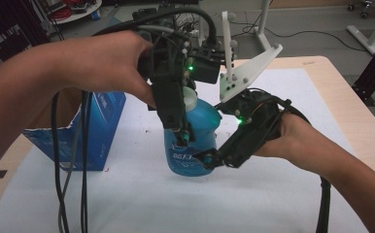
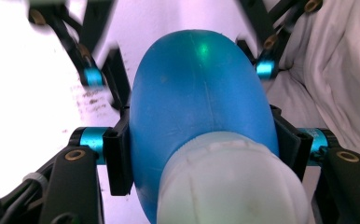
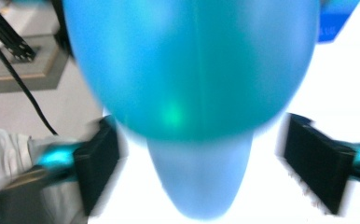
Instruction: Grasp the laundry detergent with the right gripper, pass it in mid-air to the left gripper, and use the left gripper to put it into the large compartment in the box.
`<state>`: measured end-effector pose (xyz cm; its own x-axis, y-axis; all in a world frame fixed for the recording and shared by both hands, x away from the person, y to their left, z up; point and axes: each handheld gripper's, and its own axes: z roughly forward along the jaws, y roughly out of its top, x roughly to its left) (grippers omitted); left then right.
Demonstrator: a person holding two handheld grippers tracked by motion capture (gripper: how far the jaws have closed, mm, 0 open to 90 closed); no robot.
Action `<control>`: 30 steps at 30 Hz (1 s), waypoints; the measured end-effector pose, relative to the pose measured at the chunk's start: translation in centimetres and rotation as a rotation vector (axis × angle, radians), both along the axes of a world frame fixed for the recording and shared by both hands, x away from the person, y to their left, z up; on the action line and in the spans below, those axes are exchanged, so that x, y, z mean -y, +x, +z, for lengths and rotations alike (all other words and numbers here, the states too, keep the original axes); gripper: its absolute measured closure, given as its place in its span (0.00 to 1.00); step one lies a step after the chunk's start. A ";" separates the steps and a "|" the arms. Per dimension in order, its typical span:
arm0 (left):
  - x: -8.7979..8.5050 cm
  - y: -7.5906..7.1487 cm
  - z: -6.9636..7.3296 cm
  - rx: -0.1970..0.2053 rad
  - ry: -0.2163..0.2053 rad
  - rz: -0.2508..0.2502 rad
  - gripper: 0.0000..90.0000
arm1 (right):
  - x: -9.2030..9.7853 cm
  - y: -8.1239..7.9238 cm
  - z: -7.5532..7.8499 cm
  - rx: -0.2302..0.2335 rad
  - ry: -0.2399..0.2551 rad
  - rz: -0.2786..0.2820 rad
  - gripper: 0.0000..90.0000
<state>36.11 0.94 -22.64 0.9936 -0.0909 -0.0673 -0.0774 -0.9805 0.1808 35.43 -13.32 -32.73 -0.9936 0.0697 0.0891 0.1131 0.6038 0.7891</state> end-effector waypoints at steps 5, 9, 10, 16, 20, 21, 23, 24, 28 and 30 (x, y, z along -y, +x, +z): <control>-0.8 0.1 0.6 0.009 0.014 0.020 0.41 | 1.3 -0.1 0.1 0.001 -0.024 -0.051 0.02; -1.6 0.2 1.6 0.019 0.019 0.043 0.41 | 2.9 0.1 0.5 -0.031 -0.032 -0.069 0.02; -1.8 0.3 1.8 0.023 0.022 0.049 0.41 | 3.4 0.2 0.6 -0.054 -0.040 -0.050 0.02; -3.3 1.0 3.7 0.038 0.026 0.123 0.41 | 5.8 0.4 1.7 -0.072 -0.170 -0.041 0.02; -4.5 1.8 5.1 0.059 0.021 0.187 0.41 | 7.7 0.9 2.4 -0.072 -0.263 -0.136 0.01; -4.9 2.0 5.4 0.061 0.021 0.205 0.41 | 8.3 1.0 2.5 -0.080 -0.286 -0.146 0.01; -5.5 2.3 6.3 0.068 0.020 0.233 0.41 | 9.5 1.4 2.5 -0.123 -0.339 -0.155 0.01; -5.9 2.5 6.6 0.070 0.012 0.252 0.41 | 10.1 1.6 2.5 -0.135 -0.369 -0.170 0.01; -7.2 3.3 8.2 0.083 0.024 0.312 0.41 | 12.4 1.8 2.6 -0.135 -0.422 -0.242 0.01; -7.9 3.7 9.0 0.087 0.025 0.338 0.41 | 13.3 1.9 2.8 -0.143 -0.421 -0.262 0.01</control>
<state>39.81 8.85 -13.63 0.9693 0.2450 0.0209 0.2385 -0.9573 0.1634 37.29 -26.61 -29.94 -0.9180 0.3737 0.1331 0.3920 0.8030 0.4490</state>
